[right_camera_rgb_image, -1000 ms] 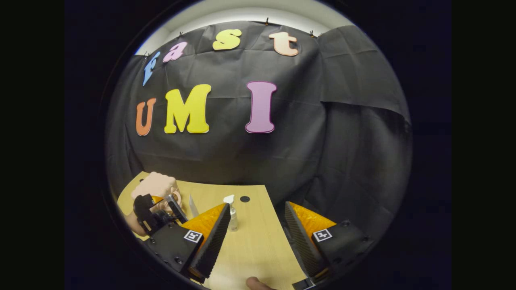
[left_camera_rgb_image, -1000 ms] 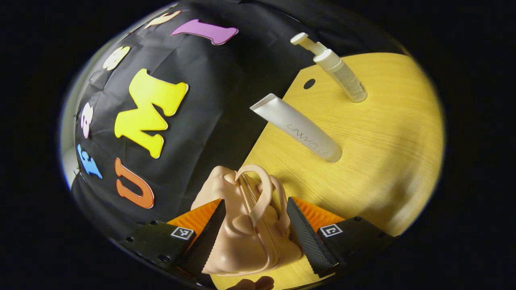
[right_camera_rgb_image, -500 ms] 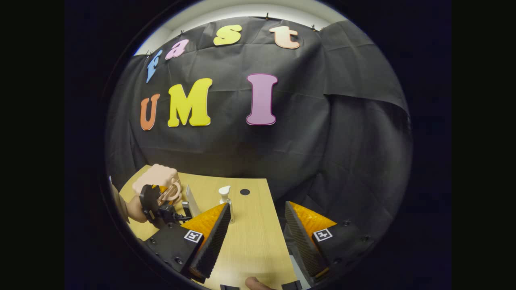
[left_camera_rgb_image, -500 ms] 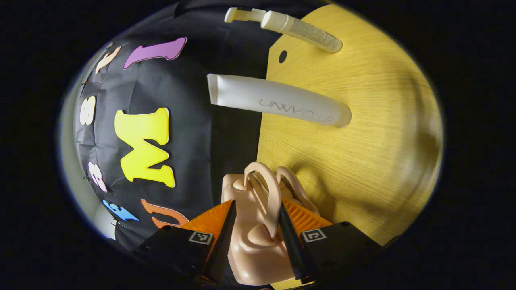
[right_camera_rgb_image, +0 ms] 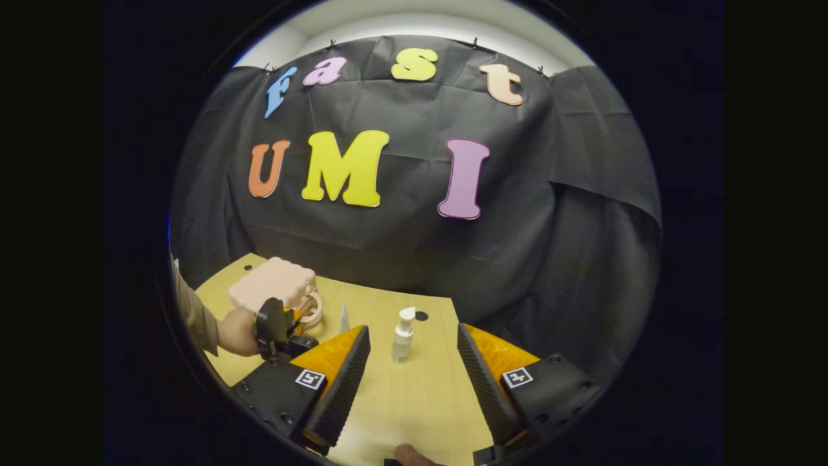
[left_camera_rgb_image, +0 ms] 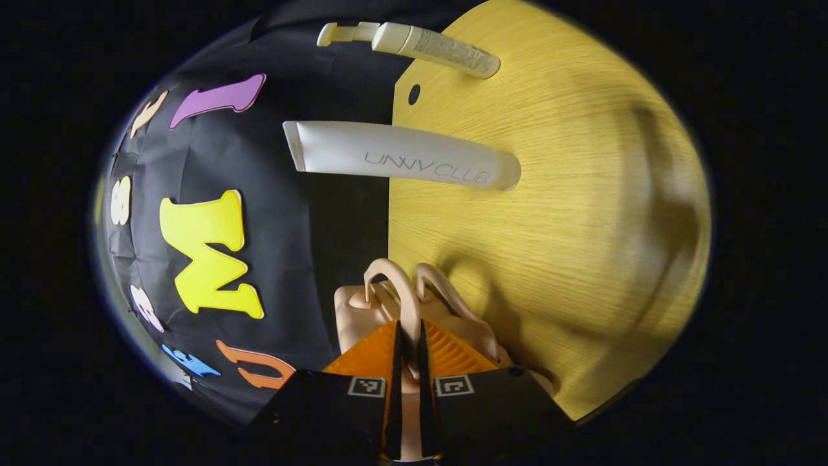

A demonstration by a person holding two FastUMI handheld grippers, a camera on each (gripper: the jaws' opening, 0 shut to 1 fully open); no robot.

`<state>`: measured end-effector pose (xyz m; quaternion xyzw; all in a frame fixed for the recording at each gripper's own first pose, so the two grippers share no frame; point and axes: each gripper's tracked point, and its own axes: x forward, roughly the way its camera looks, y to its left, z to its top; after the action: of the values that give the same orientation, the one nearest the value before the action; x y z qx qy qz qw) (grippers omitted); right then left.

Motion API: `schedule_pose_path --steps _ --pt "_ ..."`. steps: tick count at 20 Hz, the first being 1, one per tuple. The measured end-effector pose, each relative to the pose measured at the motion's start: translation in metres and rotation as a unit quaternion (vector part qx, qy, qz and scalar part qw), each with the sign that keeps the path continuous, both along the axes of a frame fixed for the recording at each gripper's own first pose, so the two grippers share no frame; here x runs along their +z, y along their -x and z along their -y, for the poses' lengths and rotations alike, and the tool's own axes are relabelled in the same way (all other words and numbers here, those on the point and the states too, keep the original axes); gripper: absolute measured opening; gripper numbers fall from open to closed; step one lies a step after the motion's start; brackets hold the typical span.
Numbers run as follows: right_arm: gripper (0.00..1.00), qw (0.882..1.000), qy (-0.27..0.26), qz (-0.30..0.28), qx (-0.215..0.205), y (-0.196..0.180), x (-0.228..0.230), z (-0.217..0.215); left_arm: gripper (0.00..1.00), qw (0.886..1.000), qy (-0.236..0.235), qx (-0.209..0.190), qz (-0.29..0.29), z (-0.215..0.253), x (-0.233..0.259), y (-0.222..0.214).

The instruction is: First open the suitcase, pack the skin care products into it, and then close the suitcase.

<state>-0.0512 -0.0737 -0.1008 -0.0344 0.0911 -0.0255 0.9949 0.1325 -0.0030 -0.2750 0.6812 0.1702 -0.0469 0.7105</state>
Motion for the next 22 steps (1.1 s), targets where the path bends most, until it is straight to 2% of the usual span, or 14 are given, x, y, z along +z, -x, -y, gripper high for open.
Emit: schedule_pose_path --steps 1,4,8,12,14,17,22 --pt "0.80 1.000 -0.005 -0.002 -0.001 0.000 0.001 -0.008 0.08 1.000 0.024 -0.002 -0.006 -0.001 0.001 0.001" --pt "0.80 1.000 -0.014 -0.010 -0.013 0.001 -0.001 -0.020 0.04 0.999 0.049 -0.003 -0.006 -0.008 0.016 0.004" --pt "0.80 1.000 -0.005 -0.004 -0.020 -0.009 0.006 -0.035 0.03 0.995 0.103 -0.017 0.001 -0.012 0.048 0.010" --pt "0.80 0.998 -0.038 -0.010 -0.042 -0.027 0.010 -0.037 0.03 0.988 0.153 -0.013 0.032 -0.038 0.102 0.019" --pt "0.80 0.997 -0.047 -0.022 -0.051 -0.038 0.005 -0.041 0.03 0.979 0.193 -0.001 0.065 -0.061 0.133 0.032" --pt "0.80 0.998 -0.038 -0.019 -0.054 -0.048 0.008 -0.050 0.03 0.971 0.222 0.011 0.089 -0.092 0.165 0.040" --pt "0.80 0.999 -0.026 -0.025 -0.036 -0.054 0.007 -0.079 0.03 0.951 0.275 0.060 0.127 -0.159 0.202 0.042"
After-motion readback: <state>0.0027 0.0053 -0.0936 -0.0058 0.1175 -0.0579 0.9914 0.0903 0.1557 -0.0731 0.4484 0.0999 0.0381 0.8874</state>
